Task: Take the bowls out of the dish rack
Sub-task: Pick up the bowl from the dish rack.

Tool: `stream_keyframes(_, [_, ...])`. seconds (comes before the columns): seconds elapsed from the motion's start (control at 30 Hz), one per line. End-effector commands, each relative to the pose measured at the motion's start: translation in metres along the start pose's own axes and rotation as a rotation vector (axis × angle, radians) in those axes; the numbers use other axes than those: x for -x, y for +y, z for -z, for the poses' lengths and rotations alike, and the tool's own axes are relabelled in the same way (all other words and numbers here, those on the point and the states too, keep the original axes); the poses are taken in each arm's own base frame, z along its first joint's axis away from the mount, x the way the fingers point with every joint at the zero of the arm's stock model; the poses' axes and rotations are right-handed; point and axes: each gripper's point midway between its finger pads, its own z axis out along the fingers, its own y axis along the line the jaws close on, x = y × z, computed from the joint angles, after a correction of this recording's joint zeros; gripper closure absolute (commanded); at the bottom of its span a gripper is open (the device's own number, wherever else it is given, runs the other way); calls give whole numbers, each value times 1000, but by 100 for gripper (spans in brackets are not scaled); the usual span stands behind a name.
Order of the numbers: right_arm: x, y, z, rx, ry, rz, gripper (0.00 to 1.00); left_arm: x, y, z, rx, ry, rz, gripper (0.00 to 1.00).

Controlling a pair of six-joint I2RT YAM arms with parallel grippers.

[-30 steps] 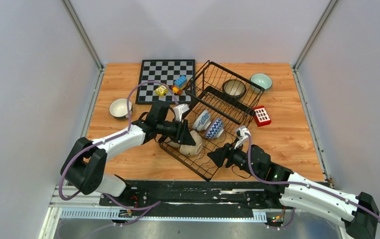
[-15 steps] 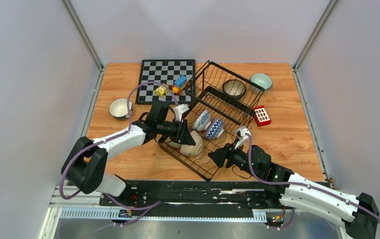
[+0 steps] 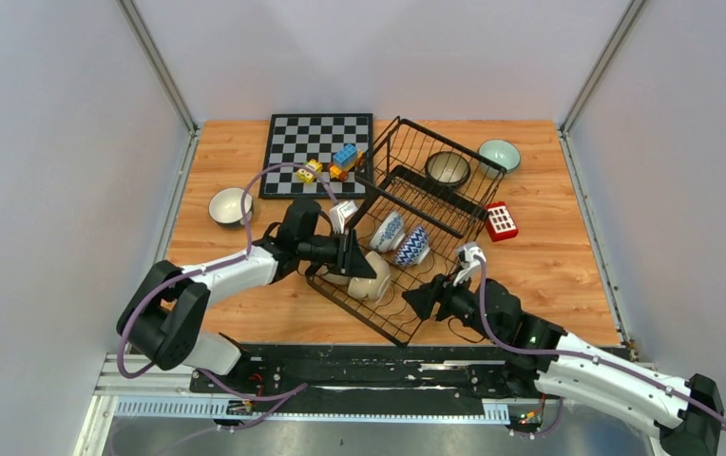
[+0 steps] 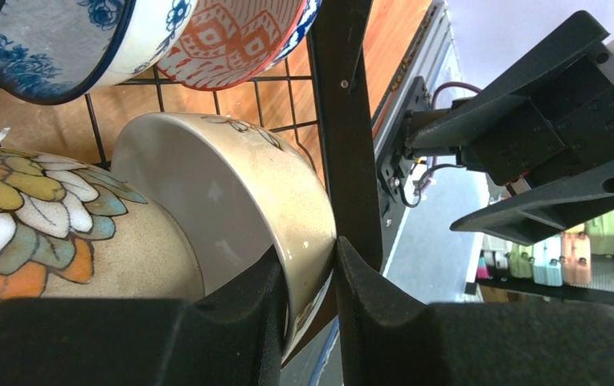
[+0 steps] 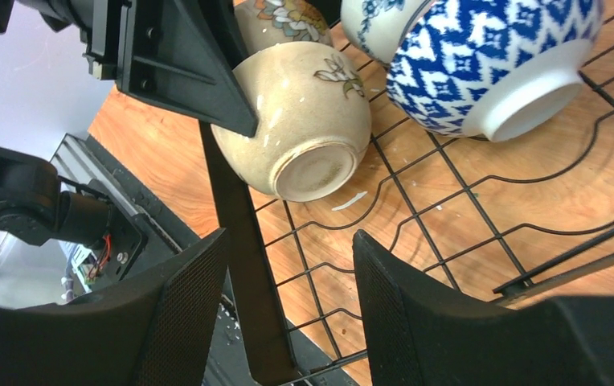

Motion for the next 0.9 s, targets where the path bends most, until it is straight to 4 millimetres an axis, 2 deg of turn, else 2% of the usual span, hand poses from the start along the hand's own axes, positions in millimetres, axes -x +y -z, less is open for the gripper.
stream_keyframes(0.0, [-9, -32, 8, -140, 7, -18, 38, 15, -28, 1, -116, -72, -37, 100])
stream_keyframes(0.2, [-17, -61, 25, -269, 1, -58, 38, 17, -28, -1, -126, -109, -14, 100])
stream_keyframes(0.4, [-35, -89, 39, -423, 56, -98, 38, 23, -34, -3, -173, -142, 14, 100])
stream_keyframes(0.7, [-43, -103, 46, -519, 84, -120, 34, 25, -37, -7, -235, -155, 52, 100])
stream_keyframes(0.87, [-48, -107, 43, -547, 100, -138, 43, 26, -37, -8, -240, -155, 52, 100])
